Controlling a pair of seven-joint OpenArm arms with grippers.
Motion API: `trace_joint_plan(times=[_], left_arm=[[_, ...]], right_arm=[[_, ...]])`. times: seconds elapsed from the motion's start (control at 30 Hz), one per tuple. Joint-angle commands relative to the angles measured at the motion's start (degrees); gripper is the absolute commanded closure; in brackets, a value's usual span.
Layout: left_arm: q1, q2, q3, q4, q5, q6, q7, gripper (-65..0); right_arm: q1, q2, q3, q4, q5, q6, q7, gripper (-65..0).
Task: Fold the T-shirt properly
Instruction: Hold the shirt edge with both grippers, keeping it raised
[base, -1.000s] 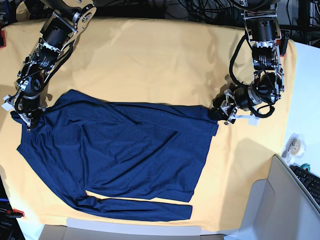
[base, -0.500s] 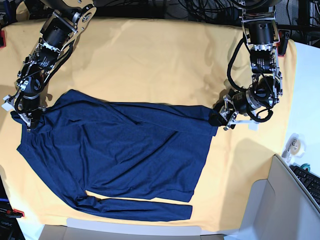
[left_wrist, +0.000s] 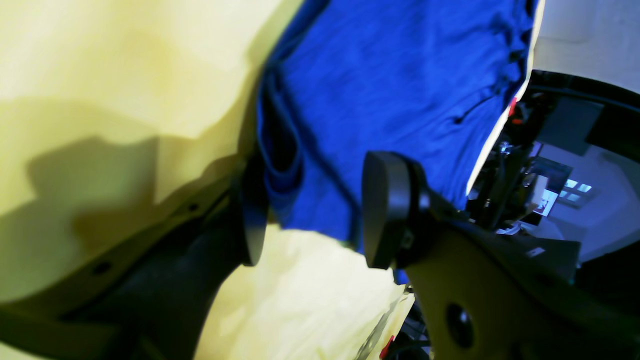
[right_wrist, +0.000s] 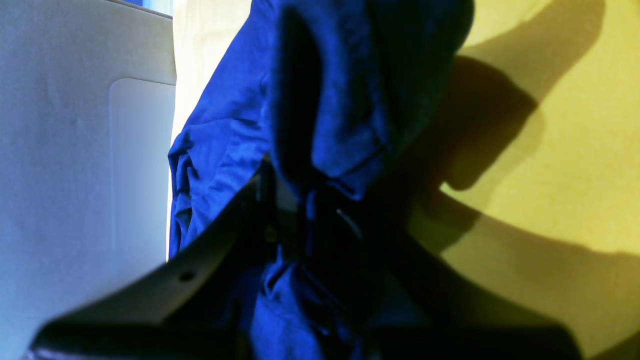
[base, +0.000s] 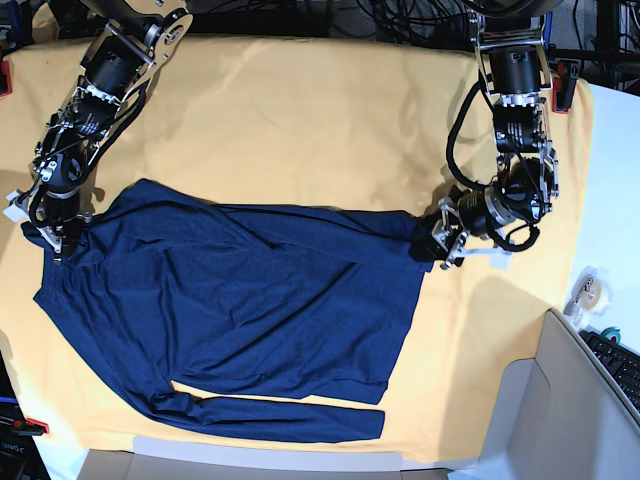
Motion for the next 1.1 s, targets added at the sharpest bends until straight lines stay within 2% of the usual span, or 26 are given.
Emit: trace_joint_plan(times=[0.0, 0.1, 0.5, 0.63, 0.9, 1.07], left_arm=[[-1.4, -0.6, -0.1, 0.9, -1.6, 0.3, 0.3, -27.9], [-2.1, -0.3, 0.1, 0.9, -1.6, 0.3, -0.4, -27.9], [-2.4, -2.5, 11.3, -6.3, -1.6, 0.4, -8.7, -27.9], [-2.4, -3.1, 11.3, -6.1, -1.6, 0.4, -8.6, -27.9], [-2.4, -8.9, 11.3, -5.1, -1.8, 0.4, -8.4, -27.9], [-0.3, -10.0, 11.2, -2.4, -1.8, 0.4, -8.5, -27.9]], right_arm=[[-0.1, -0.8, -0.2, -0.3, 1.8, -1.3, -2.4, -3.1], [-0.1, -0.8, -0.2, -0.3, 1.8, -1.3, -2.4, -3.1], [-0.1, -0.7, -0.2, -0.3, 1.8, -1.3, -2.5, -3.1], [-0.1, -0.6, -0.2, -0.3, 1.8, -1.3, -2.5, -3.1], [-0.1, -0.6, -0.2, -0.3, 1.8, -1.3, -2.5, -3.1], [-0.1, -0.6, -0.2, -0.3, 1.8, -1.3, -2.5, -3.1]])
